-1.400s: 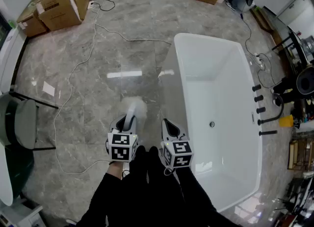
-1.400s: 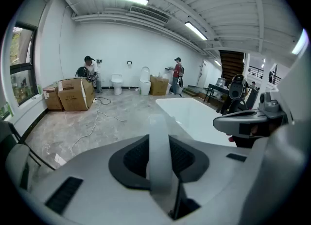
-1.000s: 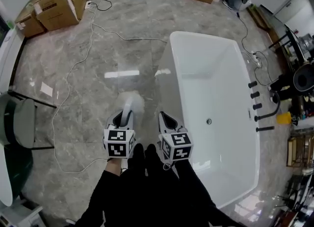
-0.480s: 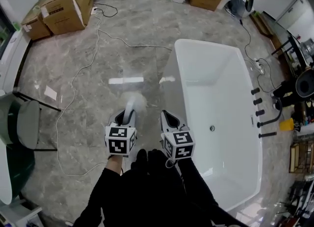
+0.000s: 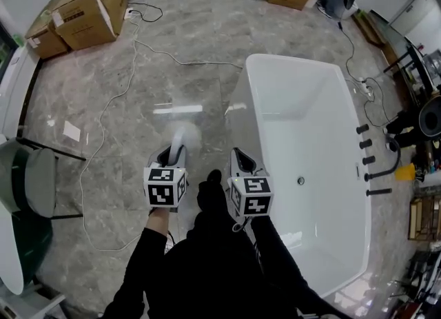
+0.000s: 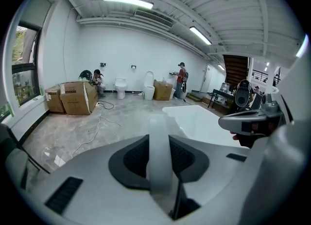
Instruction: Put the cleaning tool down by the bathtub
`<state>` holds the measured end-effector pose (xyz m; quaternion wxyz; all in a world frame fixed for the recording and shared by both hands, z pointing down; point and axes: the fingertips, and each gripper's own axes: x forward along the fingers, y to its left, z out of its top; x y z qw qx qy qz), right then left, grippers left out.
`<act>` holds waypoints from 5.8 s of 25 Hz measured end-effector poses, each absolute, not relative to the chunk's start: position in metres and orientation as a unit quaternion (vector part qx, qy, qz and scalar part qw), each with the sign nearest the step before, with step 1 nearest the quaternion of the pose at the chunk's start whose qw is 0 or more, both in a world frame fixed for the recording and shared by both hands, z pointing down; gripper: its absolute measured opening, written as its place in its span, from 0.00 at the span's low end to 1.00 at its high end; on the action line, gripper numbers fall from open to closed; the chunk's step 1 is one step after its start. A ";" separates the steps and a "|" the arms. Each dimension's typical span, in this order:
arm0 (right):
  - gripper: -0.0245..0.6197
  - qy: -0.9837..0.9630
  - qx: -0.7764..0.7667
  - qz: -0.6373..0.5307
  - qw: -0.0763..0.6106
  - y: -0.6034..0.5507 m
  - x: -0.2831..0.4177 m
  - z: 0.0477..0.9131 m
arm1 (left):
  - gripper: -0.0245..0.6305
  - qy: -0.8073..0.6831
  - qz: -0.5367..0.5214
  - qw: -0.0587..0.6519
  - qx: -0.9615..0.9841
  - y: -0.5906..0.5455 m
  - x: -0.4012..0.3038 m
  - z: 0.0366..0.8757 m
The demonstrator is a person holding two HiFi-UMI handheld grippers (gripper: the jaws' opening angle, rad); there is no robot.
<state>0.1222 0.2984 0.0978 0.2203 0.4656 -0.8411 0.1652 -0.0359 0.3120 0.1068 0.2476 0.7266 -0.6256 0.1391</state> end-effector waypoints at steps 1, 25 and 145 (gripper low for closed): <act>0.04 -0.839 0.467 0.170 0.220 0.291 0.122 0.101 | 0.19 -0.626 0.140 0.248 0.726 0.304 -0.039 0.108; 0.04 -0.814 0.457 0.231 0.273 0.098 0.095 0.158 | 0.19 -0.616 0.168 0.288 0.714 0.061 -0.071 0.151; 0.04 -0.768 0.514 0.250 0.288 -0.190 0.072 0.772 | 0.19 -0.518 0.292 0.286 0.752 -0.262 -0.055 0.821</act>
